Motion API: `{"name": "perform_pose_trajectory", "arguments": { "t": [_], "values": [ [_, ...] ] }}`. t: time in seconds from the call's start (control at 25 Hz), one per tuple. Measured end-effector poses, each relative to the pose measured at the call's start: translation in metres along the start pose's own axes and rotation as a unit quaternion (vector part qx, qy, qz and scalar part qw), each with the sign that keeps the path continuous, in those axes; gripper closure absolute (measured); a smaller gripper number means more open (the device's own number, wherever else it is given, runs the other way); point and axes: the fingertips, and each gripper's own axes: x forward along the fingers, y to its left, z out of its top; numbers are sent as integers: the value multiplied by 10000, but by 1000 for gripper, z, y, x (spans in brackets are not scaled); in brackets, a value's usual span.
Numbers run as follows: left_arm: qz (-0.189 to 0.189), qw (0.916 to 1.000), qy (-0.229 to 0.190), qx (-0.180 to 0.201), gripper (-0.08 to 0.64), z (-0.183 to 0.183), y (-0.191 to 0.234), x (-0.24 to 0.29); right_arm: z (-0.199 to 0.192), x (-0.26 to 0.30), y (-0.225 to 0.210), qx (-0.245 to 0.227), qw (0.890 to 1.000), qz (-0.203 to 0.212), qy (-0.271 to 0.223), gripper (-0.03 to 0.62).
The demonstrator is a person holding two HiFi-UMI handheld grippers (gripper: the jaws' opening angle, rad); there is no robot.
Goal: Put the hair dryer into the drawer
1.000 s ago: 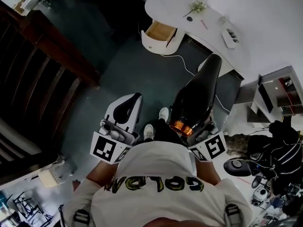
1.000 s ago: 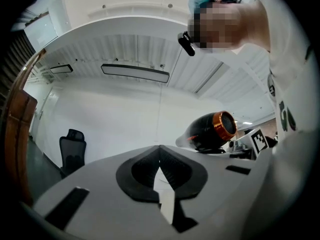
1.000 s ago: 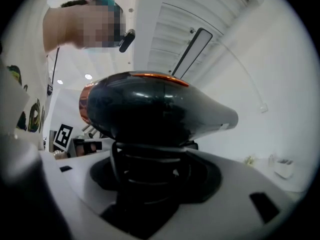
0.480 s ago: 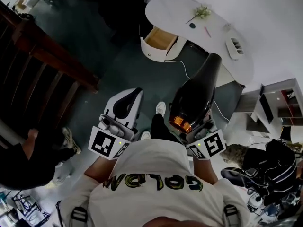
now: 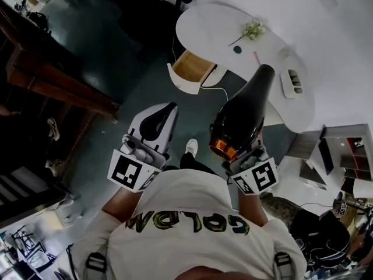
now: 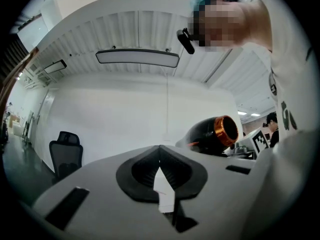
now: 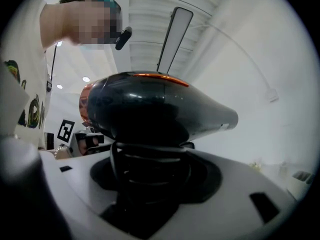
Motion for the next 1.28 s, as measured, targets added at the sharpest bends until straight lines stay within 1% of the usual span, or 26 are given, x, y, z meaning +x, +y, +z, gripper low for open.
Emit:
{"name": "perform_pose_trajectory", "arguments": {
  "t": [0.2, 0.36, 0.56, 0.8, 1.08, 1.28],
  "values": [
    [171, 9998, 29, -12, 549, -9, 23, 36, -5, 25, -39, 16, 9999, 95, 112, 313],
    [206, 9998, 73, -32, 549, -16, 40, 56, -8, 42, -57, 101, 9997, 130, 176, 313],
    [206, 9997, 91, -71, 549, -21, 69, 80, -11, 73, -78, 91, 9996, 119, 236, 313],
    [114, 9998, 106, -118, 549, -25, 118, 118, -11, 128, -106, 68, 9996, 64, 269, 313],
    [-81, 9998, 125, -153, 549, -26, 200, 162, -9, 215, -135, -11, 9996, -109, 257, 313],
    [-295, 9994, 98, -175, 549, -22, 233, 184, -3, 252, -146, -97, 9994, -249, 211, 313]
  ]
}}
